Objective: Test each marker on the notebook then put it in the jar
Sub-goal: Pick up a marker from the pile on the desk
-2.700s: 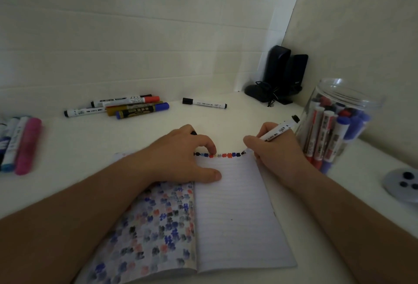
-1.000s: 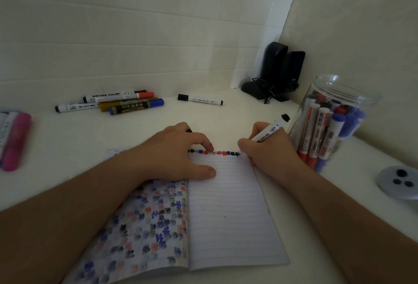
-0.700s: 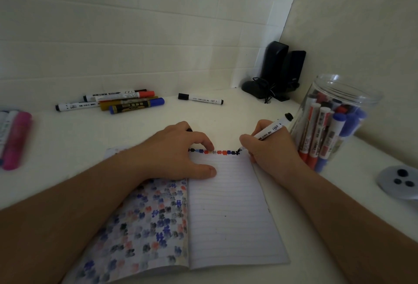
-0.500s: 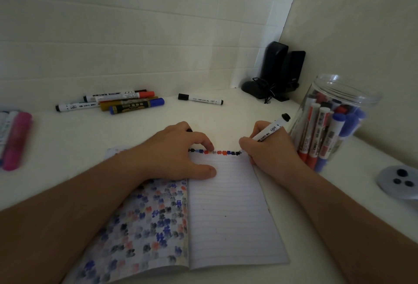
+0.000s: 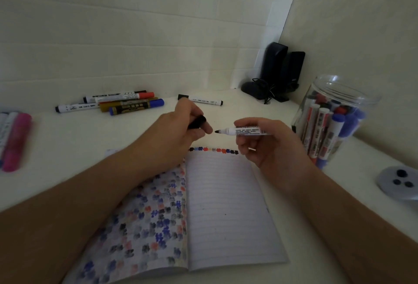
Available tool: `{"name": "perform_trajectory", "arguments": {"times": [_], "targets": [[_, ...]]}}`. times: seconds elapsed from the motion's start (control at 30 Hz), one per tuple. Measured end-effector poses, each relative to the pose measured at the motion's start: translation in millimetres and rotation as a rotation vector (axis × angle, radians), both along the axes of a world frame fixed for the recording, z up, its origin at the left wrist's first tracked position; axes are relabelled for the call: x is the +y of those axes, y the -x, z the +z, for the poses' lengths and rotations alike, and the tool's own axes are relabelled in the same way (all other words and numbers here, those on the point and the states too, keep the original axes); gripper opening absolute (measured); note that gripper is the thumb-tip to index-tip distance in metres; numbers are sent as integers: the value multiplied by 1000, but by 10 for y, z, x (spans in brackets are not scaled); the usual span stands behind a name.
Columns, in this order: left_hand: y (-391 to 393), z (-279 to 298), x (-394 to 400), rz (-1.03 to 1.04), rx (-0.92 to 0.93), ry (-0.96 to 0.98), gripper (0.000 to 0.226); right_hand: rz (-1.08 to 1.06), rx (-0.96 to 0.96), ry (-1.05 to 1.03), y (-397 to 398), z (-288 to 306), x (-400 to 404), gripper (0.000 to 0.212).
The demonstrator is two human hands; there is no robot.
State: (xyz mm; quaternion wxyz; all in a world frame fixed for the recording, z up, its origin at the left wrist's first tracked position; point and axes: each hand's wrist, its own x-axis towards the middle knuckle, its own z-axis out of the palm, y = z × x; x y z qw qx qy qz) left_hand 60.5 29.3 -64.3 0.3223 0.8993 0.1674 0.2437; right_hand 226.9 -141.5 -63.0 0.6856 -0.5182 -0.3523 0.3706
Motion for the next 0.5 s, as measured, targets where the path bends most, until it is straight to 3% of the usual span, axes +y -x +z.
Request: {"name": "perform_trajectory", "arguments": {"times": [0.1,0.3,0.5], "targets": [[1,-31,-13,-39,21,-6,14,44,69,12,-10,34,-18,44],[-11,-15,-41,-26,38,-45,19,-25,88,-8,15,55,-2,16],[7,-3,-69,-55,48,-47,19,-83,-24,61,21,18,38,10]]}}
